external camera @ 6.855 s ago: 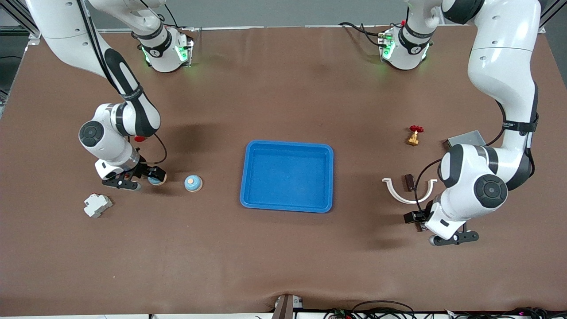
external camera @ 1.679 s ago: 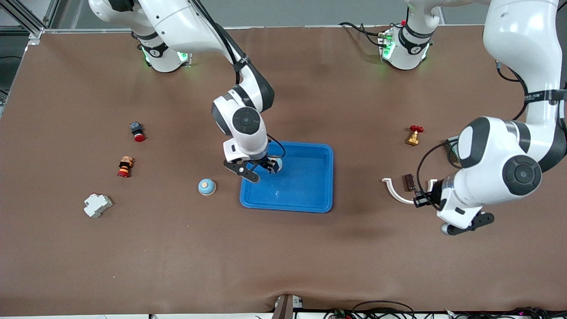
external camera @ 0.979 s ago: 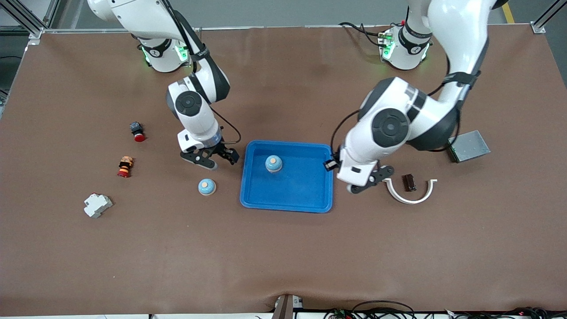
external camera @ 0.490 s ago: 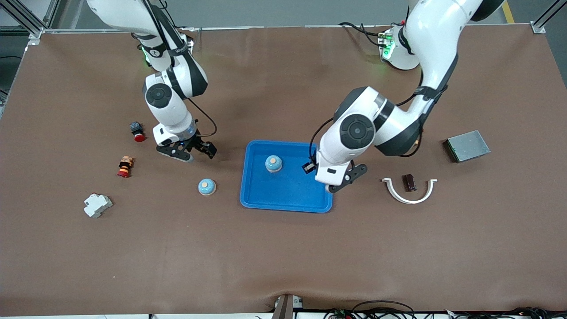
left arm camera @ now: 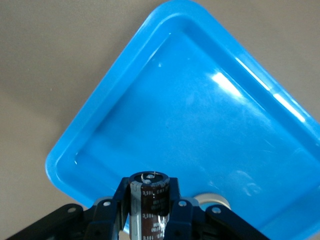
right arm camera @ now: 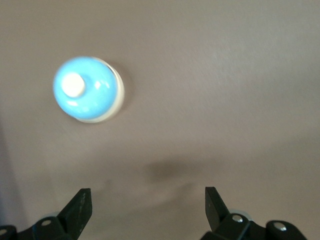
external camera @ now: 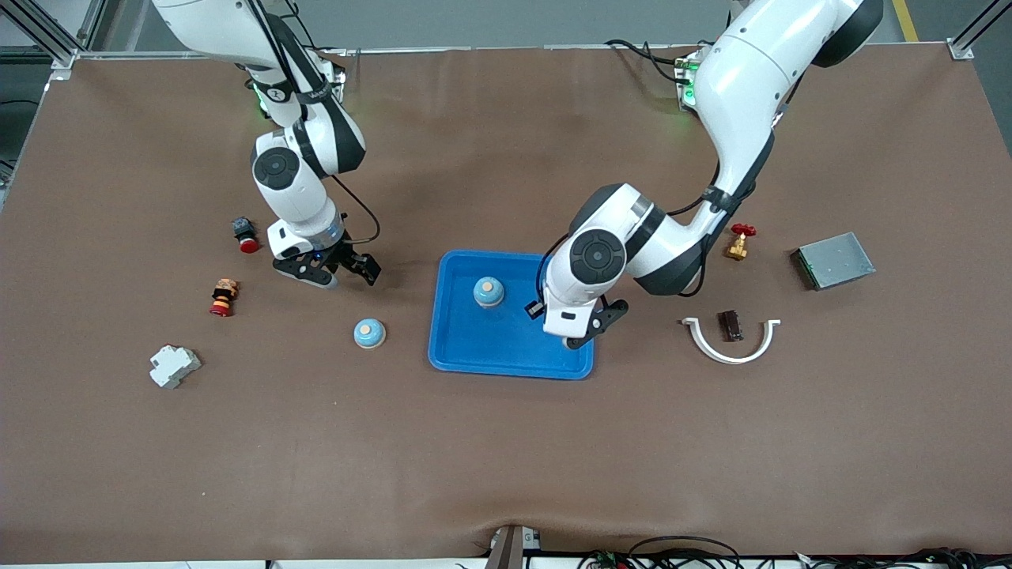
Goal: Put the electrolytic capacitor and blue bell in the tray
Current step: 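Move the capacitor over the tray with the left gripper while the right reaches the bell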
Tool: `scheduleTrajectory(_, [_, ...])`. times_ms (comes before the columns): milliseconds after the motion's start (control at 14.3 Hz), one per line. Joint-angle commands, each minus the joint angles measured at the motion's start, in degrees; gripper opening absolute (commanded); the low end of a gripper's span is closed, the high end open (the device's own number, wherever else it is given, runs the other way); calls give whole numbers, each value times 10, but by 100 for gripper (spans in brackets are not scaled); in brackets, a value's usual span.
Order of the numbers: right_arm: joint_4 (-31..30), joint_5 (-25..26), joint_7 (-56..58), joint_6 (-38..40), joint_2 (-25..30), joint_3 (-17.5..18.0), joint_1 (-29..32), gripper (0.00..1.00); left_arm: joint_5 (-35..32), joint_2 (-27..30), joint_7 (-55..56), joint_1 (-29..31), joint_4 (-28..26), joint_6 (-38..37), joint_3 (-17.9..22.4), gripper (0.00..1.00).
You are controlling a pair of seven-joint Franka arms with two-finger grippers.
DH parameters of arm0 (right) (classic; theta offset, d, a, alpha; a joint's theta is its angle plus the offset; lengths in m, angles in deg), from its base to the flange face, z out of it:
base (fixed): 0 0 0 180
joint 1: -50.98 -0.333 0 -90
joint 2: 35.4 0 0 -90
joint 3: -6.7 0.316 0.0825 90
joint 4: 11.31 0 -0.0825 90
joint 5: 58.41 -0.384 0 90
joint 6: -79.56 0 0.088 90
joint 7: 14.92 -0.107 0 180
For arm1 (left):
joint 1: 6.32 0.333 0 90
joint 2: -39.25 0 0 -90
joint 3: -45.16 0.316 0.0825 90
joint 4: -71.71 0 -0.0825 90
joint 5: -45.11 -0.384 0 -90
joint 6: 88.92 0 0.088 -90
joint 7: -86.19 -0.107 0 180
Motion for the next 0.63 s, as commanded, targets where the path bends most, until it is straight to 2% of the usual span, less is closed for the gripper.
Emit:
scheduleTrajectory(0, [72,-2,0,21,-41,8,16,100,-36,-16,15,-9,-6,12,3,0])
scheduleTrajectory(280, [188,-7,-26,88,-107,9,11,100,-44,-27,32,-10,-7,28,4,0])
scheduleTrajectory(560, [203,-6,-23,76,-140,9,16,100,-61,-43,35,-13,-7,32,5,0])
